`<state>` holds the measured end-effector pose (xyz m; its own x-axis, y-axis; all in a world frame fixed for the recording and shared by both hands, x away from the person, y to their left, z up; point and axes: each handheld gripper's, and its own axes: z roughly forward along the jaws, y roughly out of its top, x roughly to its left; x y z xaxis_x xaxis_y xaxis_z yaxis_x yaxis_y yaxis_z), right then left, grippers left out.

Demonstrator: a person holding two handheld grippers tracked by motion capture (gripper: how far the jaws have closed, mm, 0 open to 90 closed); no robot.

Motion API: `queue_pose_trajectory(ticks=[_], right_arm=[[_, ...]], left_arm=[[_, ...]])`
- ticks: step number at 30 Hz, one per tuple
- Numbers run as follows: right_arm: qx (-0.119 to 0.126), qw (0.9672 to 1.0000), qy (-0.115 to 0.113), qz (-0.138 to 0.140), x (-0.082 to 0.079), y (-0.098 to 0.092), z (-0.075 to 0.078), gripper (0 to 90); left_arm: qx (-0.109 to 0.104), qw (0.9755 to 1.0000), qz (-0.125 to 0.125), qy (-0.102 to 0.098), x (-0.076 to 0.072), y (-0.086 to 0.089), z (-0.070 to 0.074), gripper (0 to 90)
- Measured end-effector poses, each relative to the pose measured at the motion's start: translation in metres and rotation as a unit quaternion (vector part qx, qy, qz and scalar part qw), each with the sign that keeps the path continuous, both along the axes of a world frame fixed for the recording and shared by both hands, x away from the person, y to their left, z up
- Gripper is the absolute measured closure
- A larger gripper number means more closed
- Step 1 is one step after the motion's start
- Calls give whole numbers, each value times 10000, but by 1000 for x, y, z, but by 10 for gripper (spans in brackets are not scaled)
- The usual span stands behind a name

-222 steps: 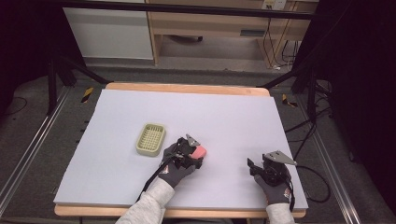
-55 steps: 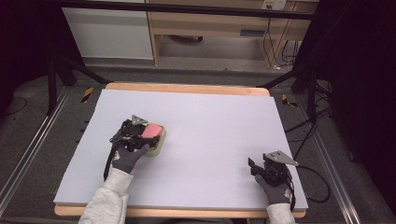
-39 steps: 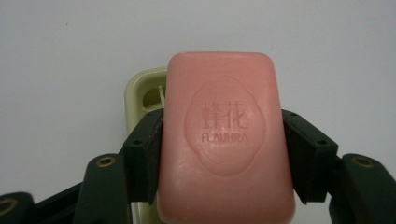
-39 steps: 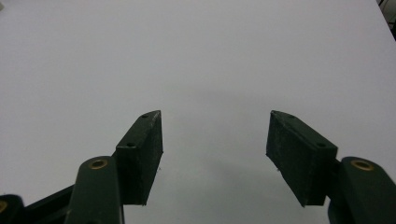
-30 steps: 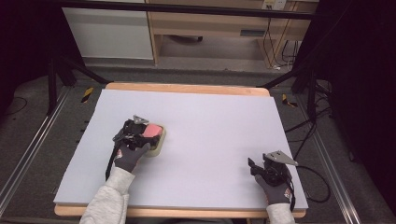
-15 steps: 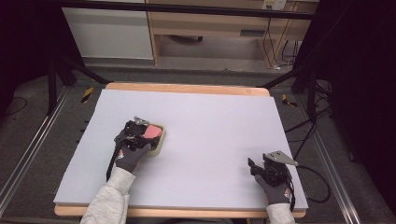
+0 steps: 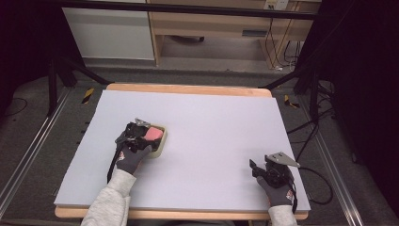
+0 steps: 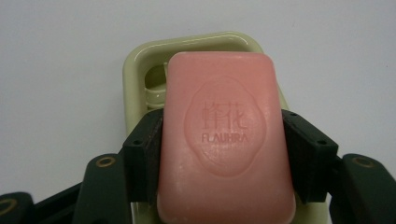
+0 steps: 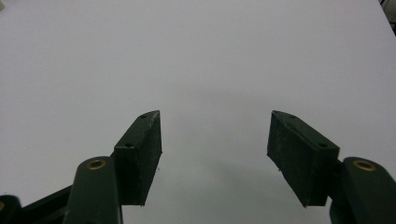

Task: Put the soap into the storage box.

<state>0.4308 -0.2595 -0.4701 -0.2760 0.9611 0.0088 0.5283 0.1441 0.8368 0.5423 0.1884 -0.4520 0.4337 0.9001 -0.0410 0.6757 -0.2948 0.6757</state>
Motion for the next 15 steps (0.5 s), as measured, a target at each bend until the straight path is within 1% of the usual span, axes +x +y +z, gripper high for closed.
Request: queue_pose_trajectory(ticks=[1,4,6,7,9,13,14,15], right_arm=[[0,10000,-1,-1,0,0,0,350],[4,10000,-2,-13,0,-1,0,346],[1,10000,-19,-17,0,-1,0,345],[1,10000,-19,-17,0,-1,0,345],[4,10000,-16,-24,0,-1,0,344],[52,10000,-13,-26,-1,-1,1,342],[52,10000,-13,-26,-1,-1,1,342],[56,10000,-11,-28,-1,-1,1,341]], left_arm=[[-43,10000,17,-3,0,0,0,370],[-58,10000,5,-44,-1,1,2,361],[-116,9998,2,-142,-4,3,8,363],[-116,9998,2,-142,-4,3,8,362],[-180,9996,4,-213,-6,4,12,362],[-166,9995,-51,-275,-10,6,20,341],[-166,9995,-51,-275,-10,6,20,337],[-193,9993,-37,-316,-12,7,22,337]])
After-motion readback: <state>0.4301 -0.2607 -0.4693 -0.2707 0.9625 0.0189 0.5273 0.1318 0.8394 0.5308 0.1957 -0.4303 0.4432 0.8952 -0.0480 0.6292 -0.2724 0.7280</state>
